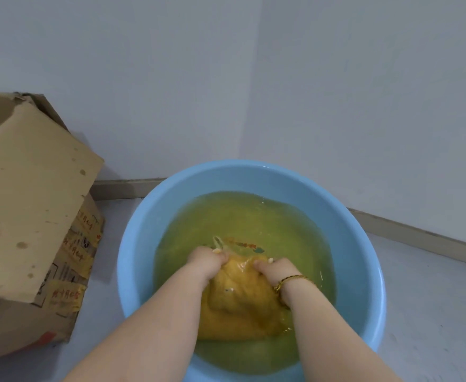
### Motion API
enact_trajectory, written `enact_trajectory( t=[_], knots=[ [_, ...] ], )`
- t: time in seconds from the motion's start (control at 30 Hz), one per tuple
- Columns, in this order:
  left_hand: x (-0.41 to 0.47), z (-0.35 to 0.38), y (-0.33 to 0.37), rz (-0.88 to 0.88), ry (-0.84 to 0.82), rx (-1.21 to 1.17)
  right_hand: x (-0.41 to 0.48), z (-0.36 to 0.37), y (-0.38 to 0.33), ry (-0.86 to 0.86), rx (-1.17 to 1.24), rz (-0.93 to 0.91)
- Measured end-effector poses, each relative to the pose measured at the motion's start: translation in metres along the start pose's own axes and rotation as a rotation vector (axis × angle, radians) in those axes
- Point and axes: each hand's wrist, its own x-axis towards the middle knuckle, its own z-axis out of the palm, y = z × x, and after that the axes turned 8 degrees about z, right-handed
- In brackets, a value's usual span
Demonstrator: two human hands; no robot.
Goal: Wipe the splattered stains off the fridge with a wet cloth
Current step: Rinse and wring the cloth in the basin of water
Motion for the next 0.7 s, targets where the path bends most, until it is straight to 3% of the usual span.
enact_trajectory(
  t=[0.1, 0.2, 0.3, 0.37, 0.47, 0.53, 0.63, 0.7],
  knots=[
    [-0.008, -0.004, 0.011, -0.027, -0.012, -0.415, -0.01, -0.012, -0.001, -0.04, 0.318, -0.021],
    [-0.02, -0.001, 0.024, 0.025, -0.009, -0.585, -0.029, -0.012, -0.006, -0.023, 0.489, -0.227],
    [-0.036, 0.003, 0.045, 0.16, -0.099, -0.666, -0.049, -0.003, -0.012, 0.061, 0.279, -0.601],
    [-0.044, 0.003, 0.054, 0.214, -0.064, -0.768, -0.058, 0.004, -0.008, 0.104, 0.04, -0.807],
    [-0.047, -0.003, 0.059, 0.219, 0.02, -0.938, -0.056, 0.012, 0.007, 0.467, -0.15, -1.025],
    [-0.048, -0.004, 0.06, 0.223, 0.01, -0.98, -0.051, 0.01, 0.015, 0.626, -0.166, -0.936],
    [-0.051, -0.005, 0.063, 0.162, -0.034, -1.066, -0.045, 0.004, 0.019, 0.294, -0.056, -0.633],
    [-0.053, -0.007, 0.063, 0.122, -0.111, -1.143, -0.037, 0.002, 0.015, 0.176, 0.117, -0.629]
  ],
)
